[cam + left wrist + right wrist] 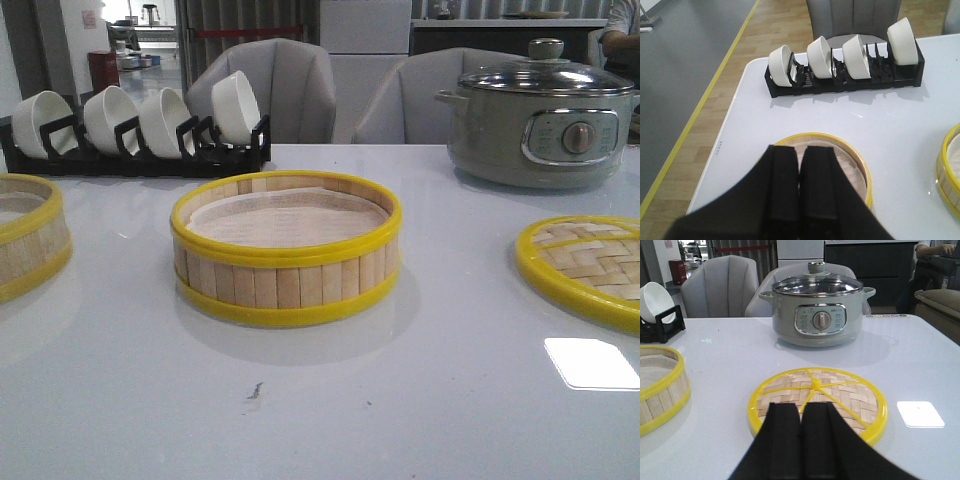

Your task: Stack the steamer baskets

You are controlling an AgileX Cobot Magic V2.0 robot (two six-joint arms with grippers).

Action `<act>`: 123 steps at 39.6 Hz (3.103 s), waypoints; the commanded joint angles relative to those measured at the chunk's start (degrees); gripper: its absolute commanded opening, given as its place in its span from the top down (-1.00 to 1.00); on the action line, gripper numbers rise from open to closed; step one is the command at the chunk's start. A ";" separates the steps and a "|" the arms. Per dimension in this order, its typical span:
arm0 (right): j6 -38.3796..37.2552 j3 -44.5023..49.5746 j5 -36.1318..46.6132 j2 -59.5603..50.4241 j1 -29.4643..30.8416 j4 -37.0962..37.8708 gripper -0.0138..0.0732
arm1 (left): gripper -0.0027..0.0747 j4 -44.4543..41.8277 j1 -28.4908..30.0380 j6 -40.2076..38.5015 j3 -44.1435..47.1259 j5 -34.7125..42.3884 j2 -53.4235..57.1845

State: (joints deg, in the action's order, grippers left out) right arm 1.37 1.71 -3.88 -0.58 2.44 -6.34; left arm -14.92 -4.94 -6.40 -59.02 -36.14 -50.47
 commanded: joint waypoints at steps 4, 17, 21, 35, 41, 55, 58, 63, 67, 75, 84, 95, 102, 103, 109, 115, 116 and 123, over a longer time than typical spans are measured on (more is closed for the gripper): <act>0.44 -0.81 4.86 -1.21 0.42 -0.29 0.60 | 0.70 -0.86 -0.41 -0.49 -2.24 6.05 -0.04; 0.44 -0.81 4.69 -1.21 0.42 -0.29 0.60 | 0.70 -5.19 -0.41 -0.49 -2.24 8.37 -0.04; 0.44 -0.81 4.69 -1.21 0.42 -0.29 0.60 | 0.70 -5.19 -0.41 -0.49 -2.24 8.37 -0.04; 0.44 -0.81 4.69 -1.21 0.42 -0.29 0.60 | 0.70 -6.11 -0.41 -0.49 -2.24 8.37 -0.04; 0.44 -0.81 4.75 -1.21 0.42 -0.29 0.60 | 0.70 -6.11 -0.41 -0.49 -2.24 8.04 -0.04; 0.22 -0.81 7.59 -1.21 0.42 -0.52 0.60 | 0.70 -6.11 -0.41 -0.49 -2.24 7.80 -0.04; 0.10 -0.81 10.23 -1.21 0.42 -0.52 0.60 | 0.70 -6.11 -0.41 -0.49 -2.24 7.91 -0.04; 0.10 -1.84 7.80 -1.21 0.11 -0.52 0.60 | 0.70 -6.11 -0.41 -0.49 -2.24 7.91 -0.68; 0.06 -5.02 1.87 -1.15 -0.98 -0.66 0.60 | 0.70 -6.11 -0.41 -0.49 -2.24 7.91 -2.14; 0.20 -14.39 0.32 5.44 -3.31 -0.93 0.60 | 0.70 -5.38 -0.41 -0.49 -2.24 7.56 -4.67; 0.20 -33.44 -9.20 28.88 -3.31 -0.93 0.60 | 0.70 -3.75 -0.41 -0.49 -2.24 7.56 -5.75; 0.20 -52.97 -20.90 51.13 -3.31 -1.21 0.60 | 0.70 -2.44 -0.41 -0.49 -2.24 7.43 -5.75; 0.20 -55.18 -21.09 55.47 -3.31 -1.21 0.60 | 0.70 -1.93 -0.41 -0.49 -2.24 7.43 -5.75; 0.20 -55.18 -20.65 55.93 -3.31 -1.21 0.60 | 0.70 -1.93 -0.41 -0.49 -2.24 7.43 -5.75; 0.20 -55.18 -18.05 57.60 -3.31 -1.21 0.60 | 0.70 -1.70 -0.41 -0.49 -2.24 7.43 -5.75; 0.20 -55.18 -17.55 58.61 -3.31 -1.21 0.60 | 0.70 -1.57 -0.41 -0.49 -2.24 7.43 -5.75; 0.20 -55.18 -17.50 58.70 -3.31 -1.21 0.60 | 0.70 -1.57 -0.41 -0.49 -2.24 7.43 -5.75; 0.20 -55.18 -17.56 58.70 -3.31 -1.16 0.36 | 0.70 0.96 -0.41 -0.49 -2.24 6.40 -5.88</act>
State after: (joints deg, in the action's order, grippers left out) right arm 1.37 -51.39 -26.30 58.75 -0.83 -7.44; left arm -15.36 -5.04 -6.40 -59.02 -33.21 -56.83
